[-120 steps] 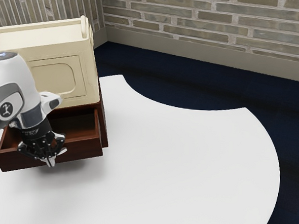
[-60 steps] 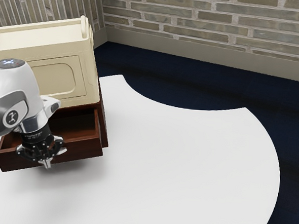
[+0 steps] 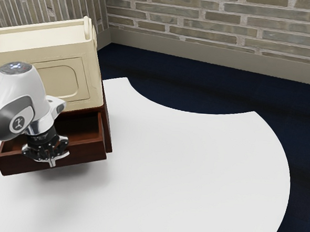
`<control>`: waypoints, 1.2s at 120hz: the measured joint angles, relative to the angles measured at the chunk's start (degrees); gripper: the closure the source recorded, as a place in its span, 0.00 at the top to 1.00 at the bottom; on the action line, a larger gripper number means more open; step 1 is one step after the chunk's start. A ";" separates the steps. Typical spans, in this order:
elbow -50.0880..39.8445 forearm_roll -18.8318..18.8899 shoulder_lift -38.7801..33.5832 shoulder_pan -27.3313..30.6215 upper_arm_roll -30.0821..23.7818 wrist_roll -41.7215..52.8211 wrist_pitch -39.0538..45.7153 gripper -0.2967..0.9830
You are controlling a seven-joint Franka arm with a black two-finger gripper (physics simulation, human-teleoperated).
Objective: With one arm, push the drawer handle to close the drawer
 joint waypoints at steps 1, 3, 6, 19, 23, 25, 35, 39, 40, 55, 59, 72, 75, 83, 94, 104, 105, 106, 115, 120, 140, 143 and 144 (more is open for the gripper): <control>0.01 0.12 0.09 0.01 0.11 -0.03 0.11 0.15; 0.07 0.35 0.25 0.02 0.30 -0.08 0.32 0.15; 0.17 0.62 0.42 0.04 0.51 -0.15 0.62 0.15; 0.52 1.74 1.20 0.06 1.59 -0.41 1.93 0.15; 0.68 2.17 1.52 0.06 2.05 -0.48 2.28 0.15; 0.78 2.44 1.77 0.06 2.42 -0.52 2.51 0.15; 1.24 3.40 2.83 0.06 3.29 -0.67 3.53 0.15; 1.50 3.66 3.43 0.06 3.46 -0.70 3.98 0.15; 1.58 3.72 3.62 0.06 3.49 -0.70 4.13 0.15; 2.79 4.44 6.32 0.06 3.72 -0.55 6.25 0.15; 3.16 4.62 6.84 0.06 3.75 -0.47 6.71 0.15; 4.24 5.27 8.44 0.06 4.89 -0.11 7.82 0.15; 4.50 5.52 8.78 0.06 5.08 -0.02 8.01 0.15; 5.31 6.15 9.88 0.06 5.35 0.24 8.42 0.15; 6.56 7.65 11.40 0.06 6.72 0.56 8.81 0.15; 7.76 9.33 12.65 0.06 7.57 0.83 9.09 0.15; 7.86 9.47 12.77 0.06 7.62 0.85 9.17 0.15; 7.94 9.60 12.87 0.07 7.67 0.88 9.24 0.15; 8.69 10.48 13.96 0.06 7.85 1.16 9.93 0.15; 9.24 10.81 14.68 0.04 8.04 1.33 10.29 0.15; 12.14 13.57 17.75 0.07 9.48 1.86 11.79 0.15; 12.52 13.89 18.16 0.07 9.52 1.93 11.95 0.15; 12.62 13.98 18.31 0.07 9.53 1.95 12.00 0.15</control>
